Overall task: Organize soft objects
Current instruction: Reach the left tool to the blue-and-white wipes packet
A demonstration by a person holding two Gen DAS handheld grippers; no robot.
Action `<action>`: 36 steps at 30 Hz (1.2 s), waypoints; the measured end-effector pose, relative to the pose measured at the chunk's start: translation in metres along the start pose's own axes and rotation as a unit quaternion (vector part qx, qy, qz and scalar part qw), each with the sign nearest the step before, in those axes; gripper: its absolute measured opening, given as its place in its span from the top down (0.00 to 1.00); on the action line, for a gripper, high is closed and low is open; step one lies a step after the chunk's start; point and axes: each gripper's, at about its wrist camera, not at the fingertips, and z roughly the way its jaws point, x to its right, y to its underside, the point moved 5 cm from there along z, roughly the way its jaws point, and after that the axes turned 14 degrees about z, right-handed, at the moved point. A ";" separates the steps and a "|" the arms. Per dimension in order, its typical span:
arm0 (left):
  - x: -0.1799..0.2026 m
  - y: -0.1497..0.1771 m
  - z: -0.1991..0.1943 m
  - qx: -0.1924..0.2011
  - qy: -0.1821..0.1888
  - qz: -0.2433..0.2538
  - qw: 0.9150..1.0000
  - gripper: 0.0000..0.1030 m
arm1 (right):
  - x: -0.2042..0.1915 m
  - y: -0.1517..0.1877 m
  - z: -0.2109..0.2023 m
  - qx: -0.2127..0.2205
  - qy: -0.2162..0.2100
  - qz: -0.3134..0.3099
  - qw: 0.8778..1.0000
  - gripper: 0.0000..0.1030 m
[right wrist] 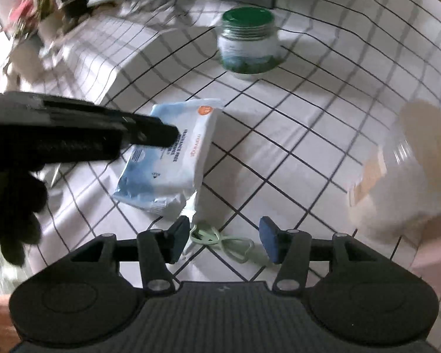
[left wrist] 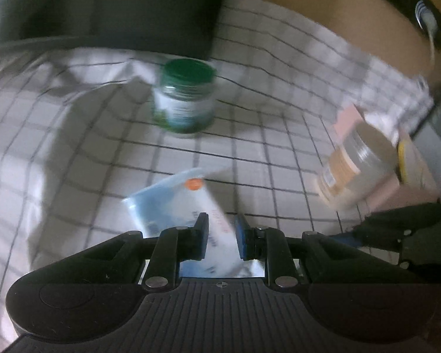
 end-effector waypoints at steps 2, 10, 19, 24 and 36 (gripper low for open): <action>0.013 -0.002 0.009 -0.014 -0.005 0.033 0.999 0.79 | 0.006 0.002 0.001 0.011 -0.001 0.021 1.000 0.49; 0.025 0.010 0.020 -0.040 -0.031 0.106 0.993 0.72 | 0.046 0.004 -0.011 0.054 0.059 0.042 0.996 0.48; -0.016 0.022 0.004 -0.045 -0.072 0.098 0.992 0.72 | 0.012 -0.019 -0.038 0.174 0.098 -0.020 0.980 0.45; -0.038 0.030 -0.005 -0.037 -0.075 0.079 0.993 0.72 | -0.005 -0.014 -0.036 0.199 0.133 -0.016 0.971 0.41; 0.018 0.012 -0.001 -0.013 0.002 0.058 0.998 0.74 | 0.013 0.045 -0.025 0.163 0.151 -0.033 0.974 0.40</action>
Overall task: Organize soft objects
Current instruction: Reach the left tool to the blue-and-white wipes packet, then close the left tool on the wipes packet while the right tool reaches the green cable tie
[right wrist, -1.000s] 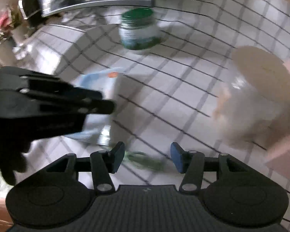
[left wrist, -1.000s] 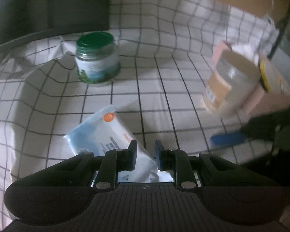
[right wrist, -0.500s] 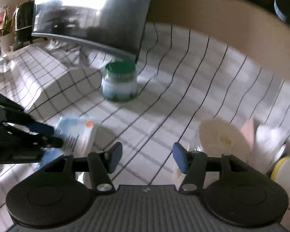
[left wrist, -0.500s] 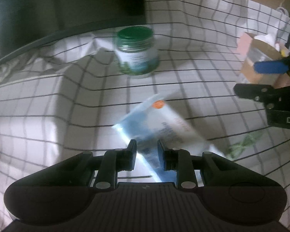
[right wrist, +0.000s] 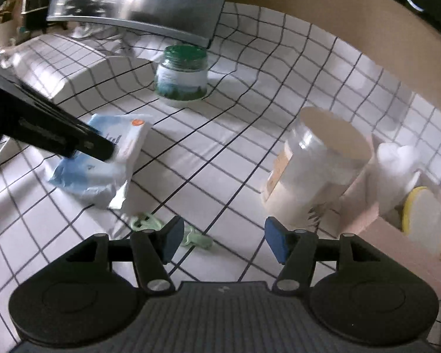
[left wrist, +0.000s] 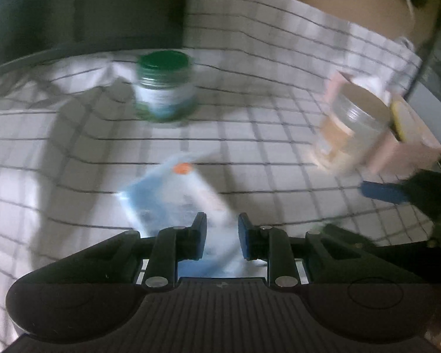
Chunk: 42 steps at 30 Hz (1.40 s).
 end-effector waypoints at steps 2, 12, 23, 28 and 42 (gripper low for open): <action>0.011 -0.001 0.009 -0.014 0.015 -0.009 1.000 0.74 | 0.005 0.005 0.000 -0.008 -0.017 0.004 1.000 0.40; 0.021 0.002 0.010 -0.044 -0.068 0.036 0.996 0.73 | 0.024 0.017 0.008 0.003 -0.048 0.023 0.999 0.27; 0.009 0.014 0.002 -0.060 -0.104 0.012 0.993 0.60 | 0.038 0.021 0.017 0.011 -0.072 0.085 0.994 0.16; 0.014 0.009 0.006 -0.057 -0.086 -0.004 0.995 0.43 | 0.038 0.023 0.018 0.013 -0.074 0.084 0.994 0.14; 0.001 0.012 0.008 -0.070 -0.134 -0.030 0.988 0.33 | 0.035 0.023 0.019 0.008 -0.083 0.079 0.993 0.07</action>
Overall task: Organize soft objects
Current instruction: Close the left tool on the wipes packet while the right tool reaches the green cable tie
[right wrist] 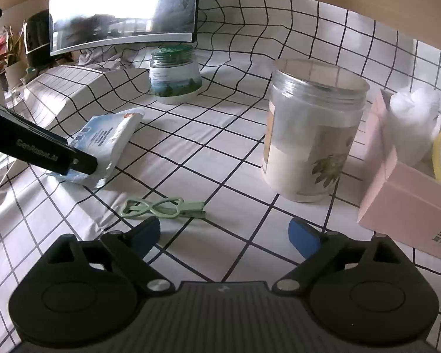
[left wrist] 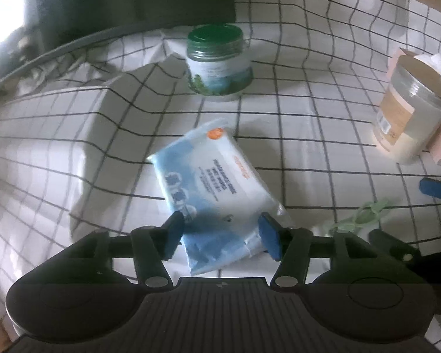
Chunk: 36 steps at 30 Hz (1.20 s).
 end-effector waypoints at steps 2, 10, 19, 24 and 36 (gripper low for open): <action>0.002 -0.001 0.001 0.004 0.021 -0.009 1.000 0.21 | 0.000 0.000 0.000 -0.001 -0.002 -0.001 1.000 0.06; -0.001 0.002 0.004 0.020 0.022 -0.042 0.999 0.11 | -0.001 0.000 0.000 -0.003 -0.003 -0.001 1.000 0.05; -0.031 0.023 0.006 0.050 0.022 -0.123 0.991 0.13 | -0.003 0.000 0.002 -0.008 -0.008 -0.006 1.000 0.01; -0.024 0.003 0.014 0.054 0.040 -0.110 0.992 0.13 | -0.003 0.001 0.003 -0.010 -0.011 -0.007 1.000 0.00; -0.020 -0.022 0.038 0.042 -0.006 -0.064 0.997 0.19 | -0.002 0.000 0.004 -0.023 -0.018 -0.016 0.999 0.00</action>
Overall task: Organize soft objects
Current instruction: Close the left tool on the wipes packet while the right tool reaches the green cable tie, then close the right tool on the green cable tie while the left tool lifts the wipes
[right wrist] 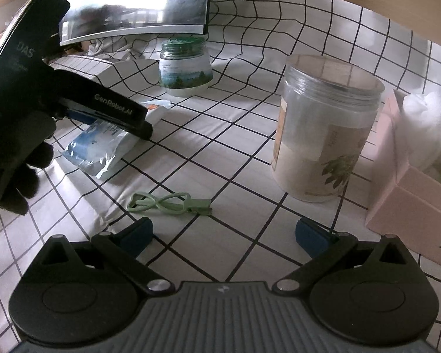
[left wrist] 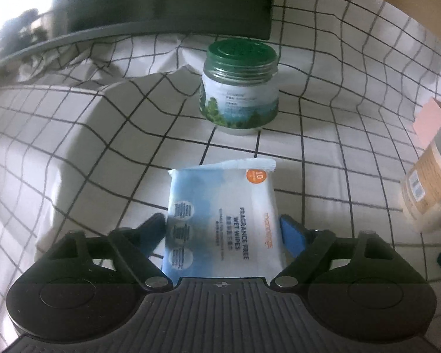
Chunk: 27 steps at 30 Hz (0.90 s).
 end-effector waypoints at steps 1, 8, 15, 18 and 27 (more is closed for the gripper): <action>0.000 0.002 -0.002 -0.001 0.004 0.004 1.000 0.20 | 0.000 0.000 0.000 -0.002 0.002 0.002 1.000 0.00; -0.010 0.026 -0.024 -0.010 0.025 0.007 1.000 0.21 | -0.032 -0.002 -0.006 0.000 -0.013 0.018 1.000 0.07; -0.028 0.041 -0.034 -0.005 0.037 0.004 0.999 0.21 | -0.053 -0.008 0.013 -0.003 0.021 0.025 0.999 0.26; -0.031 0.045 -0.036 0.000 0.044 0.007 0.999 0.21 | -0.058 -0.007 0.012 -0.007 0.024 0.016 1.000 0.31; -0.029 0.048 -0.039 0.015 0.047 0.024 0.998 0.21 | -0.058 -0.010 -0.005 0.003 0.039 -0.011 0.999 0.31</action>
